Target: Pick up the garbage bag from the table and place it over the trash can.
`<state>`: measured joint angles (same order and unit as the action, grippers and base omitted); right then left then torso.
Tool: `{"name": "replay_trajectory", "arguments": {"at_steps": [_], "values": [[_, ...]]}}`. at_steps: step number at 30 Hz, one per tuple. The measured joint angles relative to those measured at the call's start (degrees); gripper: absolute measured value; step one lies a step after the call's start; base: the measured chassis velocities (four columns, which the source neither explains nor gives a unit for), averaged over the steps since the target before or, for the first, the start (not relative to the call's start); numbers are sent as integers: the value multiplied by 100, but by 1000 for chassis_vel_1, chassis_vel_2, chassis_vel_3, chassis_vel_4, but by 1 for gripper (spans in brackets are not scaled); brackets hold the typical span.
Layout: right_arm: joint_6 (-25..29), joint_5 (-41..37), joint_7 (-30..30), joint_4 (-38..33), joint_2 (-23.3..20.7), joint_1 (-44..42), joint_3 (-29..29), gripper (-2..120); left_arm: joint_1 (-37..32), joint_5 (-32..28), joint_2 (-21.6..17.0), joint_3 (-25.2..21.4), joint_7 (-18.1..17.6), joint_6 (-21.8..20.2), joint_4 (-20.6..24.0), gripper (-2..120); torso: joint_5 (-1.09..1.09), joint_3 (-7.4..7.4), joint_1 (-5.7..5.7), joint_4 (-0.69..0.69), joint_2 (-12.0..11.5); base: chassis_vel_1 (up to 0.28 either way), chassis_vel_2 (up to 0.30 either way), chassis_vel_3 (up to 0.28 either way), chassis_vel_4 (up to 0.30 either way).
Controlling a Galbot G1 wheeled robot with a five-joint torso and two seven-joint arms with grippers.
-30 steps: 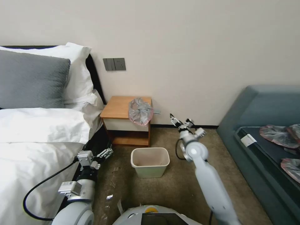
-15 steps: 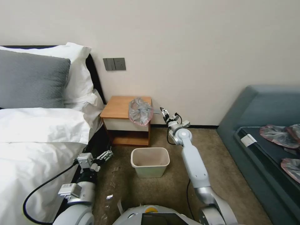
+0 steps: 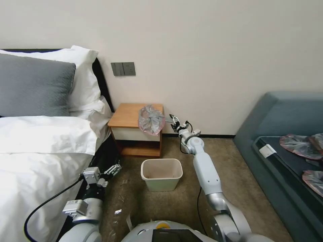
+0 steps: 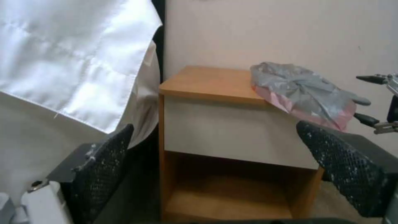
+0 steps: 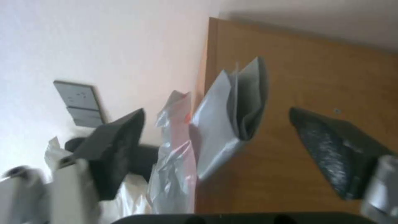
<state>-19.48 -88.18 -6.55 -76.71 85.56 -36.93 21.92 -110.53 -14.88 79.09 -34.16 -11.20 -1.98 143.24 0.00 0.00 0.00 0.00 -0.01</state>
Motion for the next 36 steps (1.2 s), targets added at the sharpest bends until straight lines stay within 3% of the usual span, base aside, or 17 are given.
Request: {"name": "replay_trajectory", "arguments": {"at_steps": [19,24,30,32,36], "values": [[14,15,10,-44,-71,-14,-164,19,27,23,38,1,68,5,0,100,0,0,0,0,1,0,0,0,0],[44,-166,-161,-422,-156,-203,-227,0,12,29,29,2,84,42,0,100,0,0,0,0,0,0,0,0,0],[187,-299,-457,-1160,-301,-628,-388,0,44,26,-1,52,85,85,0,100,0,0,0,1,1,0,0,0,0],[317,-365,-832,-1901,-422,-1084,-571,0,82,-74,-57,64,76,90,-1,100,0,0,-1,0,1,0,0,0,0],[492,-333,-1205,-2639,-550,-1562,-810,0,228,-258,-123,33,62,12,0,100,0,-1,-1,0,0,0,0,0,0]]}}
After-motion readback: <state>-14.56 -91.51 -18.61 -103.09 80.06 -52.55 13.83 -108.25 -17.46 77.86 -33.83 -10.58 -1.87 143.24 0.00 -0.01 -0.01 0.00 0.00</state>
